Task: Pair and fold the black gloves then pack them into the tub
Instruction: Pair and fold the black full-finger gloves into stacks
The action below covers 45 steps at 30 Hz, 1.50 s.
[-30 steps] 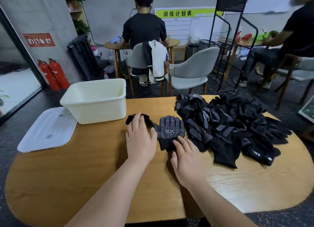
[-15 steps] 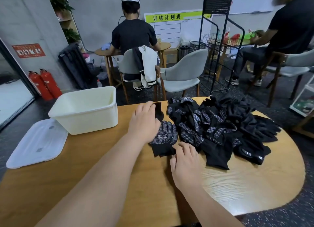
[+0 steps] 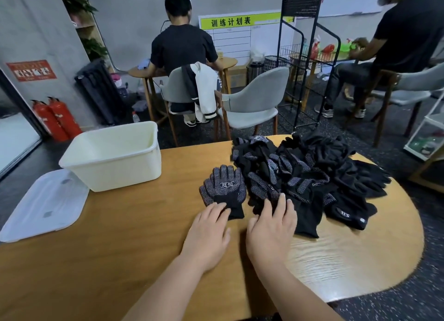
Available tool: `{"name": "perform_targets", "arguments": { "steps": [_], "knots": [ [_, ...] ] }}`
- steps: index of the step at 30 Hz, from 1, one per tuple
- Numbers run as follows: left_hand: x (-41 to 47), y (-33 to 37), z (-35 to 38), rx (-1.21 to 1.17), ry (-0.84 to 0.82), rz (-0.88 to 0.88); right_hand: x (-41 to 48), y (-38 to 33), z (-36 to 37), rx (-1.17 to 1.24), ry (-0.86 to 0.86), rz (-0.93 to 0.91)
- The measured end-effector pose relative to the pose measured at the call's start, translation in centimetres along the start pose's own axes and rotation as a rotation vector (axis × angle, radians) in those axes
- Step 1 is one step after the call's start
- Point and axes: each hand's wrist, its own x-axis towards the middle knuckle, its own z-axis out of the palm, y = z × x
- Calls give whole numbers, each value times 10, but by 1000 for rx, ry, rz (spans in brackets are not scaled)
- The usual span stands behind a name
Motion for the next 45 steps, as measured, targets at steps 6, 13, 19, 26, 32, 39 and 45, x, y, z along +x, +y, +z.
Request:
{"name": "perform_targets", "arguments": {
  "steps": [6, 13, 19, 26, 32, 39, 45],
  "knots": [
    [-5, 0, -2, 36, -59, -57, 0, -1, 2, -51, -26, -2],
    [-5, -3, 1, 7, 17, -113, -3, 2, -4, 190, 41, -230],
    [-15, -2, 1, -60, 182, -177, 16, -12, -27, 382, -1, -243],
    [-15, -1, -2, -101, 224, -190, 145, -85, -79, 524, -19, -234],
    [-14, -2, 0, -143, 259, -222, 150, -114, -84, 564, 43, -486],
    [-14, 0, -1, -145, 218, -260, 55, -29, 11, 164, -416, -707],
    [-13, -2, 0, -130, 148, -187, 75, 4, 6, -102, -21, -475]
  ]
}}
